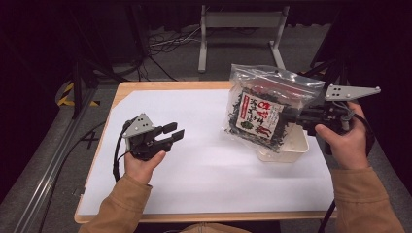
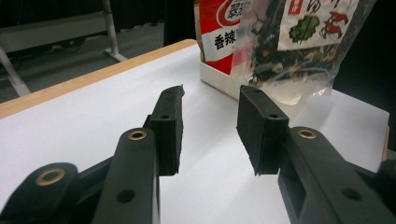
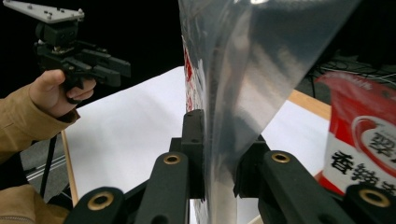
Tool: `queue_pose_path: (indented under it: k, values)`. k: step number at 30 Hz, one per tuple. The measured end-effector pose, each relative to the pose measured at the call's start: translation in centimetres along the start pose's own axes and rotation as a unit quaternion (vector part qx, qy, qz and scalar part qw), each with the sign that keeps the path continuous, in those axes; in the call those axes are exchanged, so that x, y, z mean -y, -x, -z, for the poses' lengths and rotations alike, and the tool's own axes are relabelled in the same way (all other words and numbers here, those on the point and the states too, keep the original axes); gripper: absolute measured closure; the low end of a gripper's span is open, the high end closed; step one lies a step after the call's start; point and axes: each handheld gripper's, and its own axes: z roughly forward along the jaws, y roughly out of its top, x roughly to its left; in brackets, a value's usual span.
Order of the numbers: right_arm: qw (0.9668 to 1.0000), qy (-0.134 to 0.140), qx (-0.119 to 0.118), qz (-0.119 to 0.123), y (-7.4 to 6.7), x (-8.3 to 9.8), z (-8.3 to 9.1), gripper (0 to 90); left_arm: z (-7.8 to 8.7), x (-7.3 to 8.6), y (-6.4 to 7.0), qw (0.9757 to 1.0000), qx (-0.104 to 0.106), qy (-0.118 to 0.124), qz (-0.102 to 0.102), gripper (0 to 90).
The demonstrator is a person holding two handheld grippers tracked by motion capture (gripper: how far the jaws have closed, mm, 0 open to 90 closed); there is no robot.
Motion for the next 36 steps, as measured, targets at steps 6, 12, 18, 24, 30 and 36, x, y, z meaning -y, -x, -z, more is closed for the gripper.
queue_pose_path:
  k: [6,12,18,24,30,36]
  values:
    - [0.9997,0.008,0.024,0.003,0.4,-0.8,1.1,77.6,0.1,0.2,-0.2,1.0000,-0.003,-0.001,0.004,59.8]
    - [0.9989,0.012,0.046,0.005,1.0,-1.1,2.0,77.6,0.2,0.4,-0.4,1.0000,-0.007,-0.005,0.002,58.6]
    - [0.9972,0.012,0.073,0.012,1.5,-1.2,2.8,77.6,0.3,0.5,-0.5,0.9999,-0.007,-0.008,0.007,58.2]
    - [0.9948,0.012,0.100,0.014,1.9,-1.2,3.4,77.6,0.4,0.5,-0.6,0.9999,-0.008,-0.008,0.007,57.7]
    - [0.9926,0.007,0.120,0.019,2.0,-1.0,3.6,77.6,0.5,0.6,-0.7,0.9999,-0.012,-0.008,0.009,57.2]
    - [0.9899,-0.002,0.141,0.009,2.6,-0.3,3.4,77.6,0.7,0.7,-0.8,0.9998,-0.018,-0.011,0.005,55.6]
